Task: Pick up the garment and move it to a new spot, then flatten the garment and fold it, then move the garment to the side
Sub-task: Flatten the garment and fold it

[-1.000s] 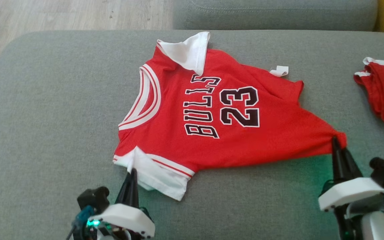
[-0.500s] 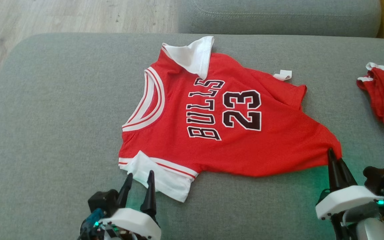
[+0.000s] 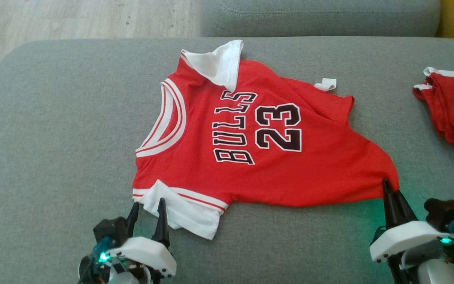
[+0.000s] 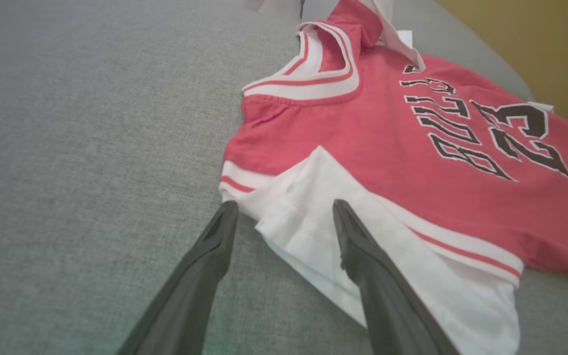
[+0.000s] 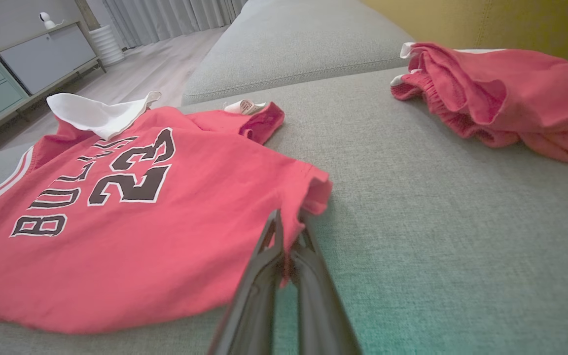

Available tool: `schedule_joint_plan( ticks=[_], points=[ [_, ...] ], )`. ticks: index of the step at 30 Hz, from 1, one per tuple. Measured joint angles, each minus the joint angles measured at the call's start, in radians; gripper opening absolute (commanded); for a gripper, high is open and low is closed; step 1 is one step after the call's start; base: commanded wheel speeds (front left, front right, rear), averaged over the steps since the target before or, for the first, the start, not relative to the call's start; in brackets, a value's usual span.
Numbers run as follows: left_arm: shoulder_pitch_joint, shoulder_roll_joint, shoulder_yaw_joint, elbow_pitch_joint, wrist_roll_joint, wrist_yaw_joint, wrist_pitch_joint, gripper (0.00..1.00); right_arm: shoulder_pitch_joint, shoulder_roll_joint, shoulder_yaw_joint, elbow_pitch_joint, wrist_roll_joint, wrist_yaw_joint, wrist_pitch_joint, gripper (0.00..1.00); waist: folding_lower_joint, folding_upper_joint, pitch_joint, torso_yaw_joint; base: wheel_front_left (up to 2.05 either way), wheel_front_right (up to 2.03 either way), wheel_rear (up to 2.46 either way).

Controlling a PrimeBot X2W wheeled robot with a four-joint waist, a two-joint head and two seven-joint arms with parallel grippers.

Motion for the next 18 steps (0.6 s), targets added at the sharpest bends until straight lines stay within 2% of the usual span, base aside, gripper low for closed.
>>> schedule_joint_plan(
  ticks=[8,16,17,18],
  points=[
    [-0.046,-0.007,-0.021,0.056,0.000,-0.034,0.007,1.00,-0.004,0.000,0.001,0.003,0.000,0.000,-0.005,0.00,0.0000,0.0000,0.011,-0.008,0.00,0.00,0.00],
    [-0.051,-0.020,-0.049,0.054,0.002,-0.035,0.000,0.98,-0.006,0.000,-0.004,0.008,0.000,0.000,-0.010,0.00,0.0000,0.0000,0.018,-0.006,0.00,0.00,0.00],
    [-0.051,-0.021,-0.051,0.051,0.002,-0.035,-0.001,0.83,-0.008,0.000,-0.004,0.009,0.000,0.000,-0.010,0.00,0.0000,0.0000,0.018,-0.005,0.00,0.00,0.00],
    [-0.051,-0.021,-0.054,0.050,0.002,-0.035,-0.001,0.58,-0.010,0.000,-0.004,0.011,0.000,0.000,-0.010,0.00,0.0000,0.0000,0.019,-0.004,0.00,0.00,0.00]
  ],
)
